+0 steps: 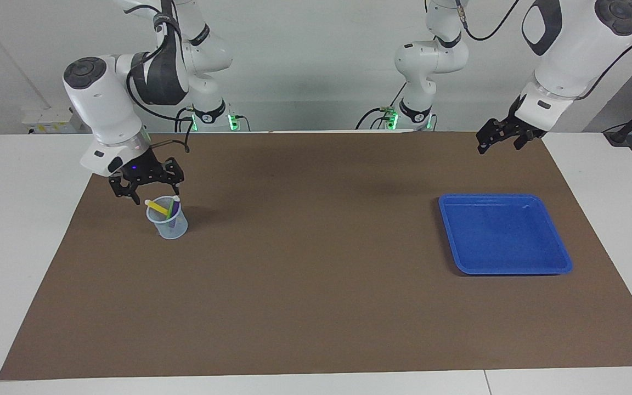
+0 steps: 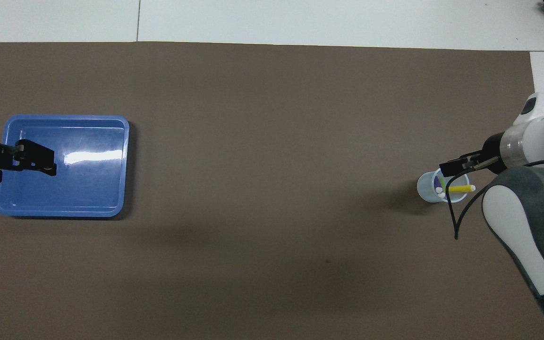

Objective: Right arm passes pens to left for tray arrangement
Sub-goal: 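Reach the right gripper down to the yellow pen in the cup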

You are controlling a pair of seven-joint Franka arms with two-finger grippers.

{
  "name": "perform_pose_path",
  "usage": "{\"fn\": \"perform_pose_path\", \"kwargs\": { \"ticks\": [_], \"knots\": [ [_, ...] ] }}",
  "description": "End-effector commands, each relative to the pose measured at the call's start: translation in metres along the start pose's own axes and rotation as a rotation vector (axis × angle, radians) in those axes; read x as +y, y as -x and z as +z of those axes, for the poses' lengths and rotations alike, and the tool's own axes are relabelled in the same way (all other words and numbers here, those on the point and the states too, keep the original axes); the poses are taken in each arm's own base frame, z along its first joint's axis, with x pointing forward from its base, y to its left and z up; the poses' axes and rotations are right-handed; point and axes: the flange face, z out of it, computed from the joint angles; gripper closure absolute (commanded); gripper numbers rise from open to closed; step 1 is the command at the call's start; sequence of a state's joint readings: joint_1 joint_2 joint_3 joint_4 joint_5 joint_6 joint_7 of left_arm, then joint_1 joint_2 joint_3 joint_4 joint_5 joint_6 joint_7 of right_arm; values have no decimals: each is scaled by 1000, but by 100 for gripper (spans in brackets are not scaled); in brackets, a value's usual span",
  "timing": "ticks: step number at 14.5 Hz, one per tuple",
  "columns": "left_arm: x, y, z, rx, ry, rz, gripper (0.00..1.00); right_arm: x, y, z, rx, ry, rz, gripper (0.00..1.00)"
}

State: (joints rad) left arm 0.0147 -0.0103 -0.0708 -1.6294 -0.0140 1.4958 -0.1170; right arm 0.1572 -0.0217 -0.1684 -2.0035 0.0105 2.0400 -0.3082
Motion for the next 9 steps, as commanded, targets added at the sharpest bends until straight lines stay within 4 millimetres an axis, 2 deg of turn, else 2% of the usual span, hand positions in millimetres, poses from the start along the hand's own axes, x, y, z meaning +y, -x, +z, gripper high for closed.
{"fn": "perform_pose_path", "kwargs": {
  "ticks": [1,3,5,9],
  "knots": [
    [-2,6,-1,-2,-1,-2,0,8,10,7,5,9,-23,0],
    [-2,6,-1,-4,-1,-2,0,12,10,12,-3,8,-50,0],
    [-2,6,-1,-2,-1,-2,0,30,14,20,-8,9,-62,0],
    [-2,6,-1,-2,-1,-2,0,39,15,33,-26,2,-107,0]
  ]
}}
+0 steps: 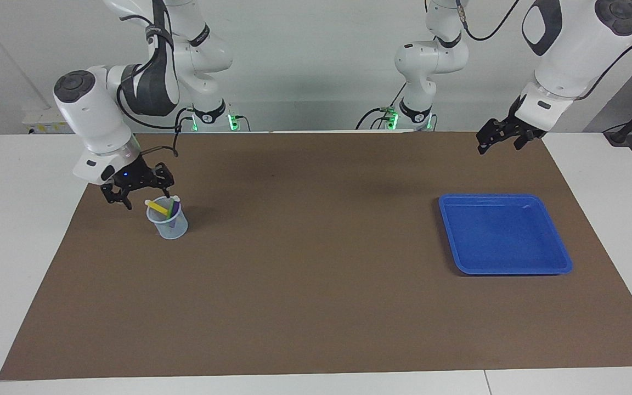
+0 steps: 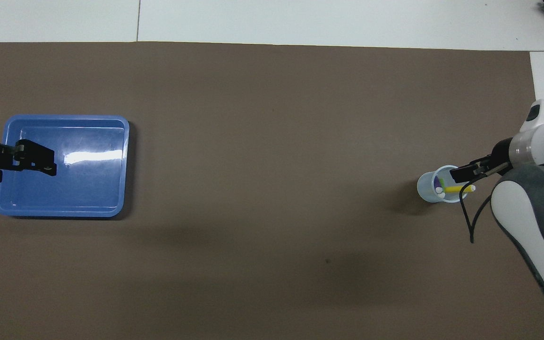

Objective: Right arm passes pens to left for tray arrangement
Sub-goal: 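Reach the right gripper down to the yellow pen in the cup, then close the right gripper on the yellow pen inside the cup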

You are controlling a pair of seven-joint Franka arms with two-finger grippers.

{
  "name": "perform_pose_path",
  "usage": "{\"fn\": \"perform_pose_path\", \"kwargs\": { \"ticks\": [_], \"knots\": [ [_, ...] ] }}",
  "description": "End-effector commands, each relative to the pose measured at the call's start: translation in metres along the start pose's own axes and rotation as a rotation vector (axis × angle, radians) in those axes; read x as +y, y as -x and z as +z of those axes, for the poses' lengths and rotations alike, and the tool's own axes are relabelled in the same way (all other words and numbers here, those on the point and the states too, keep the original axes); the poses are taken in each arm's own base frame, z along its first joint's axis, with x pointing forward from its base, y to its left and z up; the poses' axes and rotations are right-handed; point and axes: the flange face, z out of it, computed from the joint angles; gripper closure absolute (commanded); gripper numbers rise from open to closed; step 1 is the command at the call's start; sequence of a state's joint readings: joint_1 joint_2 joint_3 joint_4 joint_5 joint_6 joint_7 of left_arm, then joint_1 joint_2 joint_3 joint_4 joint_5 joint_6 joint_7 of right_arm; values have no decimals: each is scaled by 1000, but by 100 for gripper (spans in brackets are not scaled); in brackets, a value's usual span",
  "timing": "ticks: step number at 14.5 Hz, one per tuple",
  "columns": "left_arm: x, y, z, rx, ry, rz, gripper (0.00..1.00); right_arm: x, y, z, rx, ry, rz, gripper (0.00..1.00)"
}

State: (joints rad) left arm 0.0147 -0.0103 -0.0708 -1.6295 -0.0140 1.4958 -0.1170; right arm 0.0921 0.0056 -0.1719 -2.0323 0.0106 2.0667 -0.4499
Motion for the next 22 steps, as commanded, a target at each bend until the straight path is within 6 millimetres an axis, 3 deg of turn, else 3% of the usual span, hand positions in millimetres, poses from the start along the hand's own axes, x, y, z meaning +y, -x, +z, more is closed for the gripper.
{"fn": "perform_pose_path", "kwargs": {
  "ticks": [1,5,13,19,22],
  "knots": [
    [-2,6,-1,-2,-1,-2,0,2,4,11,-4,2,-39,0],
    [-2,6,-1,-2,-1,-2,0,-3,7,21,-59,-24,-47,3],
    [-2,6,-1,-1,-1,-2,0,7,13,38,-103,-34,-97,3],
    [0,8,-1,-11,-3,1,0,17,18,51,-124,-47,-129,15],
    [-1,7,-1,-8,-2,-1,0,17,18,51,-127,-49,-129,16]
  ]
}}
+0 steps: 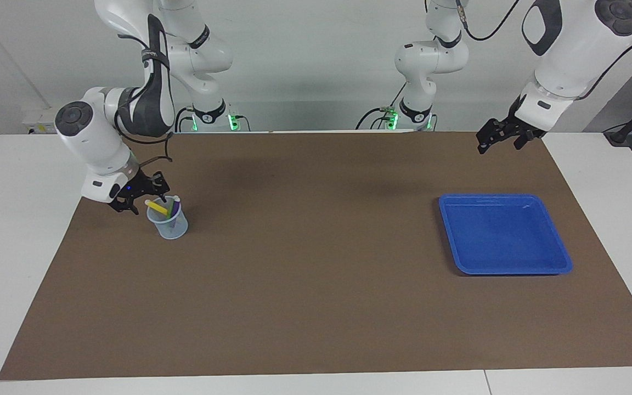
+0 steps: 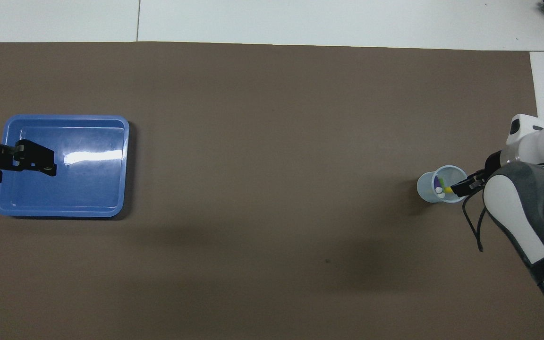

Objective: Right arm passes pens to left for tray arrangement
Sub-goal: 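Close the right gripper on the yellow pen inside the cup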

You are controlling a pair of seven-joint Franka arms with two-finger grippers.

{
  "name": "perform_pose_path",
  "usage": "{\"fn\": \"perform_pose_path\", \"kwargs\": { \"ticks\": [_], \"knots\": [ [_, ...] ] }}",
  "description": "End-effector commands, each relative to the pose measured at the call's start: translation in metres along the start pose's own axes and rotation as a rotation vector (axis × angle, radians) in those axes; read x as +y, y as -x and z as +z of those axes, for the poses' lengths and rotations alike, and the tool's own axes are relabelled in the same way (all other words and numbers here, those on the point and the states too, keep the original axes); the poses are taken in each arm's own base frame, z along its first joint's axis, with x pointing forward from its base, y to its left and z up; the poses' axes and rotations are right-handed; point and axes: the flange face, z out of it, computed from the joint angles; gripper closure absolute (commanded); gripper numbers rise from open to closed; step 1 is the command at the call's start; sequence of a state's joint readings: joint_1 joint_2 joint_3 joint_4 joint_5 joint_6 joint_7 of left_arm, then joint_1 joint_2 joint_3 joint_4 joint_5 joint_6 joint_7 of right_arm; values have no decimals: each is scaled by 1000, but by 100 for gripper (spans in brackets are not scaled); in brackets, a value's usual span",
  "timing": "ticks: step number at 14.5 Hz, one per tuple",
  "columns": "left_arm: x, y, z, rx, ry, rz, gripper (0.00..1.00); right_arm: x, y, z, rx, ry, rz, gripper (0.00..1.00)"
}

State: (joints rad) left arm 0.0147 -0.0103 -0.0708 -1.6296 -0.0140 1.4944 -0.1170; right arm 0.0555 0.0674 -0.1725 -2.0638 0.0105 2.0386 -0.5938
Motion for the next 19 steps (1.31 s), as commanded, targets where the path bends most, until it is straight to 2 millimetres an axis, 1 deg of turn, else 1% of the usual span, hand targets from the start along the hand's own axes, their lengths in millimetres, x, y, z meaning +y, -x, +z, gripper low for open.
{"fn": "perform_pose_path", "kwargs": {
  "ticks": [1,3,5,6,7,8,9,11,14,17,19],
  "knots": [
    [-2,7,-1,-11,-2,-2,0,0,5,5,-24,-2,-24,18],
    [0,8,-1,-11,-3,1,0,-1,5,5,-24,-2,-27,18],
    [-2,9,-1,-13,-3,-4,0,-1,5,5,-24,-2,-30,24],
    [-2,10,-1,-11,-3,-5,0,-1,6,7,-29,-3,-31,29],
    [-2,10,-1,-14,-3,-5,0,-1,6,8,-30,-4,-32,38],
    [-2,11,2,-20,-4,-4,0,-1,6,7,-28,-4,-30,43],
    [-2,12,1,-17,-4,-4,0,-1,6,8,-31,-6,-25,45],
    [-3,12,3,-22,-4,-12,0,0,7,7,-37,-10,-19,49],
    [-5,12,3,-22,-4,-24,0,2,7,6,-37,-10,-16,50],
    [-4,12,3,-19,-4,-44,0,2,9,6,-54,-23,-16,60],
    [-5,12,3,-23,-4,-50,0,2,9,6,-55,-22,-17,71]
  ]
}}
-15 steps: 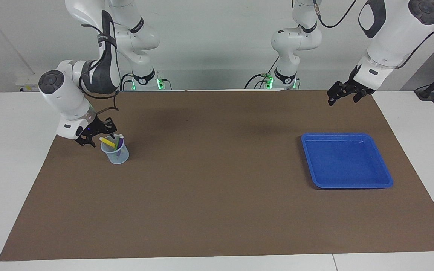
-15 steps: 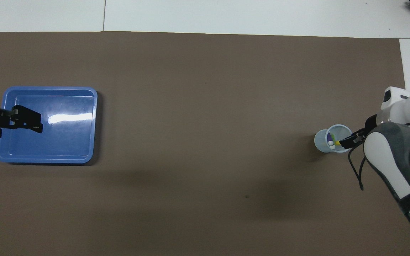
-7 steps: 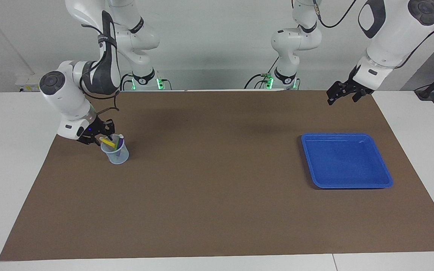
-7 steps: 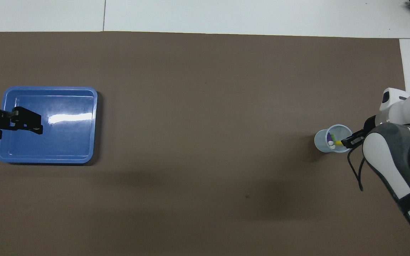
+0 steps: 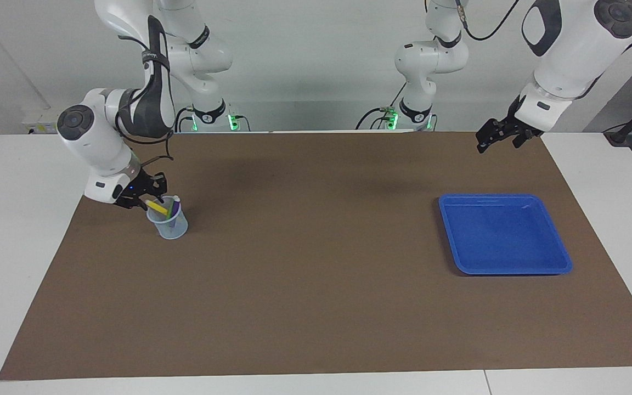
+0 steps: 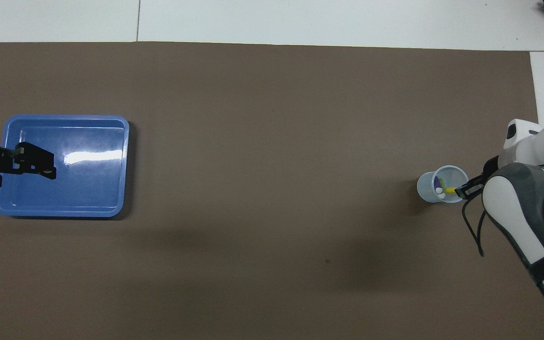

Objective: Right arm passes pens to left for tray arrangement
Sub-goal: 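Close the right gripper on the yellow pen inside the cup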

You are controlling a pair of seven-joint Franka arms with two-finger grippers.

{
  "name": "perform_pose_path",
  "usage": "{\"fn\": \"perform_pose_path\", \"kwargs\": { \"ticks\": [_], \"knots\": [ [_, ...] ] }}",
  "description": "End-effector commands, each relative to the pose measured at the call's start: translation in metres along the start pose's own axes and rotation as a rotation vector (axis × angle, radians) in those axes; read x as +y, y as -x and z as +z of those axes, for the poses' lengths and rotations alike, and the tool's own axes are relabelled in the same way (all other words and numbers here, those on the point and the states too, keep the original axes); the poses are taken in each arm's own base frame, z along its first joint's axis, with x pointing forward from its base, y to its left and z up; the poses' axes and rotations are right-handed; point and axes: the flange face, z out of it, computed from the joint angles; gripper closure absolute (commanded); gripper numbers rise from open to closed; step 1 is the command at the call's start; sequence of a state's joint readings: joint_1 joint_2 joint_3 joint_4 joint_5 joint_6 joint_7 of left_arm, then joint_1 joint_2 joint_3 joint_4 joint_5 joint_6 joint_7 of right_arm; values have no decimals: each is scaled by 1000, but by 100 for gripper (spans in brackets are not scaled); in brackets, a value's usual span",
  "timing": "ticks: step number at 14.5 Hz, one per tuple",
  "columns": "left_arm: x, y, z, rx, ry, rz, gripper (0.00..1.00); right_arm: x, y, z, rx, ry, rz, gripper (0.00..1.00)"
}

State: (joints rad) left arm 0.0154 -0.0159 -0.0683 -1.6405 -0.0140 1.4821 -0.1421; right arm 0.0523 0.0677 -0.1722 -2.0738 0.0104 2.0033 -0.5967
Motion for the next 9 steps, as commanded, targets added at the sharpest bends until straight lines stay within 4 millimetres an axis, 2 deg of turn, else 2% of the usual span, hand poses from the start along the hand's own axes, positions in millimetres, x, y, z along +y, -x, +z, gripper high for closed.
{"fn": "perform_pose_path", "kwargs": {
  "ticks": [1,5,9],
  "knots": [
    [-3,9,0,-8,-2,-32,0,4,4,-1,-18,4,-16,74],
    [-4,9,0,-5,-2,-40,0,4,4,-1,-18,4,-18,87],
    [-5,9,0,-8,-2,-43,0,3,3,-2,-17,5,-19,87]
  ]
}}
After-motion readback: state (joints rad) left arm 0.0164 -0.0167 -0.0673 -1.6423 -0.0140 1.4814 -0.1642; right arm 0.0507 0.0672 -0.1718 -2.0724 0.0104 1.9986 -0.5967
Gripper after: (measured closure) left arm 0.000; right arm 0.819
